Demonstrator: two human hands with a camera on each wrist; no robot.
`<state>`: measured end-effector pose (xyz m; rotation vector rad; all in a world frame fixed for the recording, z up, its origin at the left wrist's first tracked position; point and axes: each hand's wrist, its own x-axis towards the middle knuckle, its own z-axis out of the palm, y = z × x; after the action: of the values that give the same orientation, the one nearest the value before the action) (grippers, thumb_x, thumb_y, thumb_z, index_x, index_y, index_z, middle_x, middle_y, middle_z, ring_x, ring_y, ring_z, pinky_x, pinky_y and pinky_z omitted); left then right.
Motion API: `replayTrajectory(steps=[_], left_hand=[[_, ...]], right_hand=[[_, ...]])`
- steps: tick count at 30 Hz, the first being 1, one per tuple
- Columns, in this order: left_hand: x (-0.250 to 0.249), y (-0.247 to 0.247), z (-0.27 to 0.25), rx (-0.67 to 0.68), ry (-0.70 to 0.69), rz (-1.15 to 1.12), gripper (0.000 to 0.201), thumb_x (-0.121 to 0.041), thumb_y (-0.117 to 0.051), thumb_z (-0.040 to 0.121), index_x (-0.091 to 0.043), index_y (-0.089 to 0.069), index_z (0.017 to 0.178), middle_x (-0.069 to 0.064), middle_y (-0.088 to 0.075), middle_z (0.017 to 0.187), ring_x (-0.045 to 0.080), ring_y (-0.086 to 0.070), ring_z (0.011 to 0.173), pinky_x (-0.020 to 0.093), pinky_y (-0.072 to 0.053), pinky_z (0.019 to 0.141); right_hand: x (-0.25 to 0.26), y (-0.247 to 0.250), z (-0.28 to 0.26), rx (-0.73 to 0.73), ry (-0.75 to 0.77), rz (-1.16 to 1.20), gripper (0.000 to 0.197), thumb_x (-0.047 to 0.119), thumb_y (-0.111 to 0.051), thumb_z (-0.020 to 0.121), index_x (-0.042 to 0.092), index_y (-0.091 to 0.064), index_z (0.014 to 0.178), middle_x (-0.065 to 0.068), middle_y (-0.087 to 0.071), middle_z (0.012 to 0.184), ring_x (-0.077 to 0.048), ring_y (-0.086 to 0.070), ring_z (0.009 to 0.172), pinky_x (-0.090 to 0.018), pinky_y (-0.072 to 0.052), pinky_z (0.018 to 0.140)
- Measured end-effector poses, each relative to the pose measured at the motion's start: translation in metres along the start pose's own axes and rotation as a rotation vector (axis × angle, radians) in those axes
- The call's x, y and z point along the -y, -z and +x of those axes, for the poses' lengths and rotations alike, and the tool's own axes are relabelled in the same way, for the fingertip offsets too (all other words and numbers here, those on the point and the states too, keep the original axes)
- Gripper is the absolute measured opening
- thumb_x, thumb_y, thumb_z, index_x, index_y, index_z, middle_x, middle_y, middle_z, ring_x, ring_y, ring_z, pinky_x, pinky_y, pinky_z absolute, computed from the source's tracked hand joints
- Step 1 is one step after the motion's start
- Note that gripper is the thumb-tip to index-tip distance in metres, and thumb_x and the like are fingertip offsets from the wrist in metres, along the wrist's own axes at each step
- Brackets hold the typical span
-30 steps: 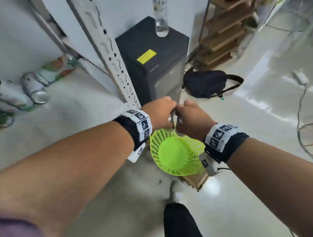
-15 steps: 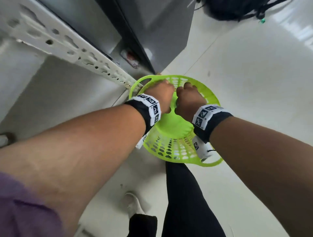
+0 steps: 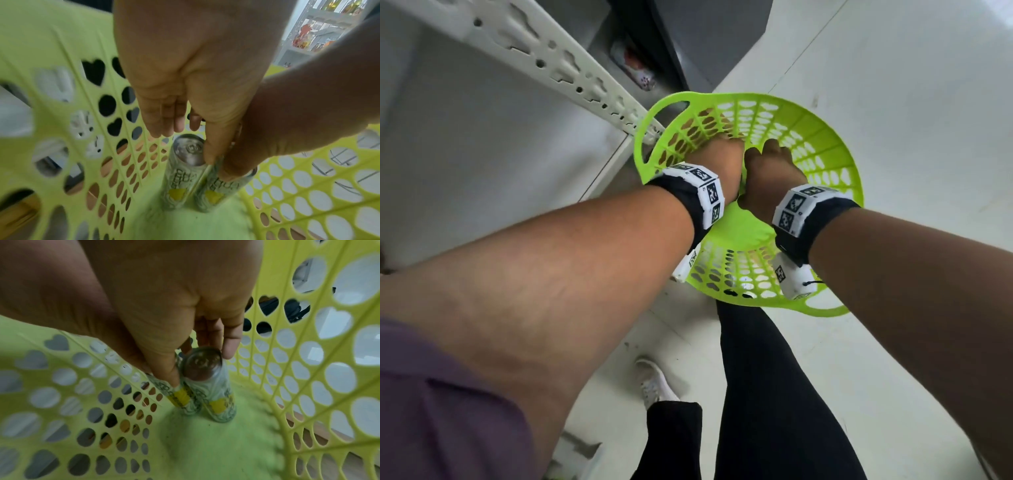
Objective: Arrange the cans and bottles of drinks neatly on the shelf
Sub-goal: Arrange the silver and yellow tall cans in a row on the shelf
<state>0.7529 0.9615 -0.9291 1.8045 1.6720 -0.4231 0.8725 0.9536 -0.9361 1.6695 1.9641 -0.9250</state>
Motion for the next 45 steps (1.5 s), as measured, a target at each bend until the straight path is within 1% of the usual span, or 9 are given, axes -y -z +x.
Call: replayTrajectory(steps=[6, 12, 15, 18, 27, 30, 32, 38, 45], left_hand=[[0.017, 0.078, -0.084, -0.071, 0.008, -0.097, 0.041, -0.022, -0.076, 0.089, -0.014, -0.064, 0.127, 0.013, -0.064, 0.133, 0.036, -0.062, 0.125, 0.043, -0.053, 0.099], [0.051, 0.16, -0.215, -0.154, 0.152, -0.226, 0.034, -0.042, -0.077, 0.082, -0.023, -0.068, 0.108, 0.003, -0.071, 0.11, 0.034, -0.068, 0.107, 0.042, -0.056, 0.095], [0.075, 0.188, -0.304, -0.24, 0.195, -0.257, 0.041, -0.054, -0.071, 0.08, -0.025, -0.07, 0.109, 0.001, -0.072, 0.114, 0.03, -0.067, 0.106, 0.041, -0.056, 0.096], [0.106, 0.208, -0.397, -0.355, 0.234, -0.223, 0.037, -0.042, -0.074, 0.088, -0.027, -0.069, 0.121, -0.001, -0.07, 0.122, 0.026, -0.066, 0.115, 0.041, -0.054, 0.101], [0.211, 0.226, -0.749, -0.709, 0.435, -0.162, 0.039, -0.045, -0.072, 0.091, -0.026, -0.069, 0.125, 0.001, -0.07, 0.123, 0.029, -0.065, 0.115, 0.042, -0.055, 0.098], [0.237, 0.218, -0.876, -0.809, 0.537, -0.171, 0.022, -0.05, -0.069, 0.081, -0.032, -0.068, 0.092, -0.004, -0.07, 0.097, 0.028, -0.068, 0.099, 0.034, -0.051, 0.081], [0.255, 0.207, -0.957, -0.896, 0.626, -0.187, 0.033, -0.06, -0.065, 0.074, -0.029, -0.063, 0.081, -0.007, -0.066, 0.083, 0.027, -0.067, 0.085, 0.035, -0.051, 0.073], [0.304, 0.172, -1.153, -1.085, 0.902, -0.118, 0.034, -0.046, -0.071, 0.09, -0.028, -0.071, 0.119, -0.001, -0.071, 0.112, 0.026, -0.064, 0.111, 0.043, -0.055, 0.098], [0.334, 0.155, -1.292, -1.219, 1.052, -0.071, 0.035, -0.046, -0.07, 0.092, -0.023, -0.072, 0.119, -0.002, -0.069, 0.111, 0.022, -0.062, 0.105, 0.038, -0.054, 0.094]], right_hand=[[0.043, 0.068, -0.062, -0.025, 0.11, -0.102, 0.047, 0.028, -0.068, 0.089, 0.012, -0.056, 0.131, -0.016, -0.054, 0.13, -0.04, -0.054, 0.125, -0.049, -0.051, 0.091], [0.131, 0.148, -0.157, -0.089, 0.307, -0.113, 0.043, 0.033, -0.062, 0.091, 0.018, -0.062, 0.131, -0.013, -0.06, 0.133, -0.037, -0.058, 0.125, -0.044, -0.052, 0.1], [0.189, 0.175, -0.221, -0.164, 0.378, -0.168, 0.036, 0.035, -0.065, 0.089, 0.018, -0.065, 0.121, -0.01, -0.063, 0.124, -0.036, -0.06, 0.119, -0.04, -0.053, 0.091], [0.251, 0.188, -0.291, -0.245, 0.474, -0.214, 0.035, 0.033, -0.061, 0.09, 0.016, -0.064, 0.121, -0.009, -0.063, 0.121, -0.033, -0.061, 0.112, -0.038, -0.053, 0.085], [0.473, 0.154, -0.545, -0.485, 0.867, -0.321, 0.034, 0.035, -0.06, 0.092, 0.015, -0.064, 0.12, -0.01, -0.065, 0.121, -0.033, -0.06, 0.113, -0.037, -0.051, 0.082], [0.549, 0.126, -0.636, -0.517, 1.032, -0.337, 0.033, 0.035, -0.059, 0.089, 0.018, -0.068, 0.116, -0.01, -0.069, 0.119, -0.035, -0.065, 0.111, -0.039, -0.056, 0.089], [0.596, 0.108, -0.695, -0.54, 1.165, -0.34, 0.03, 0.035, -0.058, 0.089, 0.017, -0.07, 0.11, -0.013, -0.07, 0.113, -0.037, -0.067, 0.106, -0.037, -0.056, 0.084], [0.712, 0.062, -0.83, -0.659, 1.473, -0.381, 0.037, 0.038, -0.058, 0.095, 0.015, -0.062, 0.125, -0.009, -0.061, 0.122, -0.032, -0.057, 0.118, -0.038, -0.05, 0.084], [0.815, 0.042, -0.93, -0.724, 1.747, -0.354, 0.035, 0.036, -0.061, 0.094, 0.011, -0.065, 0.119, -0.013, -0.064, 0.122, -0.034, -0.06, 0.115, -0.042, -0.054, 0.091]])
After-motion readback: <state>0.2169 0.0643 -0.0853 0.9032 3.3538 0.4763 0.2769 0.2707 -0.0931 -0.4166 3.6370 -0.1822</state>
